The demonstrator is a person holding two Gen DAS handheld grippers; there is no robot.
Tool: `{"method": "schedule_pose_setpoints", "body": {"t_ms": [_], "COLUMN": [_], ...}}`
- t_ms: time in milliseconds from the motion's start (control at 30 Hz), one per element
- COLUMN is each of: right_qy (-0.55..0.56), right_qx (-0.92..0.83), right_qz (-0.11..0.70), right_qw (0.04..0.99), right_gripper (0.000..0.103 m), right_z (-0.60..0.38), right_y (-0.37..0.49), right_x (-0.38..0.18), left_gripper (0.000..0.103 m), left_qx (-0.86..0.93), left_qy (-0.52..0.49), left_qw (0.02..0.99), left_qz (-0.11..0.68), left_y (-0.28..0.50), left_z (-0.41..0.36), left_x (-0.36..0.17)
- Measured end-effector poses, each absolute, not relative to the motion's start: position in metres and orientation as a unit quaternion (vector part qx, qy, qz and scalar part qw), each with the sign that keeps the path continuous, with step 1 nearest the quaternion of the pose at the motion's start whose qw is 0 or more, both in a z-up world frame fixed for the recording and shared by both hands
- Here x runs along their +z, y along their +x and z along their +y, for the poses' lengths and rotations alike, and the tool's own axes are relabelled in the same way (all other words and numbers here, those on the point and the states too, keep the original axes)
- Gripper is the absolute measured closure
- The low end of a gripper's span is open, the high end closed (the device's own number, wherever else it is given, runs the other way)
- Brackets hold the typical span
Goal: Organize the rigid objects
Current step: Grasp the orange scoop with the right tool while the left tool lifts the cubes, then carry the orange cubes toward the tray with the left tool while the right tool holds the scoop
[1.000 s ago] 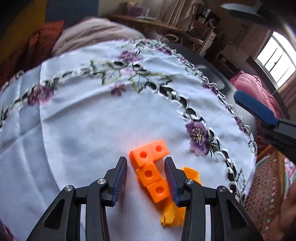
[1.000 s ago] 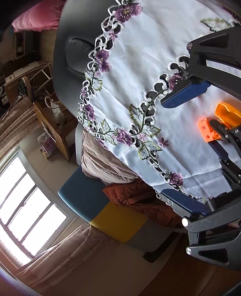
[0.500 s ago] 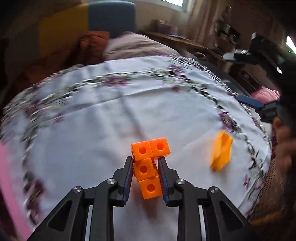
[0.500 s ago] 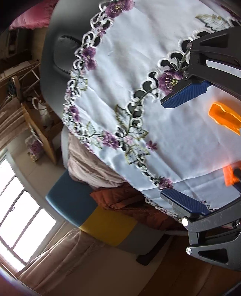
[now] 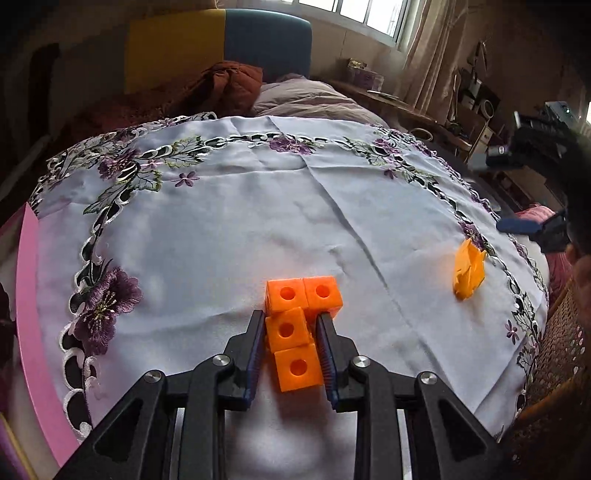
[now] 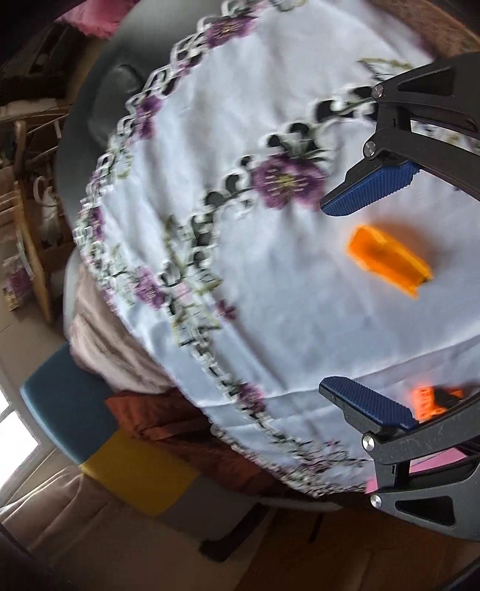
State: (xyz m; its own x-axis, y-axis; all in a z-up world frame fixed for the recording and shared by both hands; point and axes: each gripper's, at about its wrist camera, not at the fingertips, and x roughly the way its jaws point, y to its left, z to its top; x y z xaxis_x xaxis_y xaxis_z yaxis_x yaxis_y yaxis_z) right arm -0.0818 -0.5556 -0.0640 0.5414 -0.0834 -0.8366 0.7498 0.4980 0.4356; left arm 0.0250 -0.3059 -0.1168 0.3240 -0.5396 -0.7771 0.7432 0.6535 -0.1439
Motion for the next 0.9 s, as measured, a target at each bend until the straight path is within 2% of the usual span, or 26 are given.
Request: {"method": "schedule_pose_setpoints", "body": {"t_ms": [267,367,400,433,500,700,900], "right_qy": [0.408,0.391,0.385,0.376,0.336,0.291,0.208], "right_qx": [-0.309,-0.322,-0.324,-0.324,-0.326,-0.187,-0.129], "right_qz": [0.449,0.469,0.476,0.487,0.51,0.499,0.535], "right_qw": [0.733,0.723,0.721,0.719,0.722,0.794,0.809], "right_gripper": [0.019,0.027,0.039,0.061,0.076,0.076,0.076], "right_z": [-0.534,-0.528,-0.526,-0.525,-0.52,-0.499,-0.48], "right_y": [-0.077,-0.069,-0.066,-0.062,-0.052,-0.009,0.03], "right_x": [-0.084,-0.098,-0.102,-0.107,-0.112,-0.091,-0.105], "left_gripper": [0.076,0.076,0.076,0.076,0.076,0.076,0.076], "left_qx": [-0.413,-0.415,-0.416,-0.417,-0.419,-0.419,-0.415], "left_qy": [0.086,0.084,0.081,0.076,0.069,0.07,0.083], "left_qw": [0.799,0.798,0.798,0.797,0.796,0.797,0.8], "left_qz": [0.429,0.428,0.429,0.43,0.432,0.43,0.425], "left_y": [0.031,0.031,0.031,0.032,0.033,0.031,0.028], "left_z": [-0.296,-0.295,-0.294,-0.292,-0.29,-0.289,-0.291], "left_x": [-0.118,-0.117,-0.118,-0.118,-0.118,-0.118,-0.118]}}
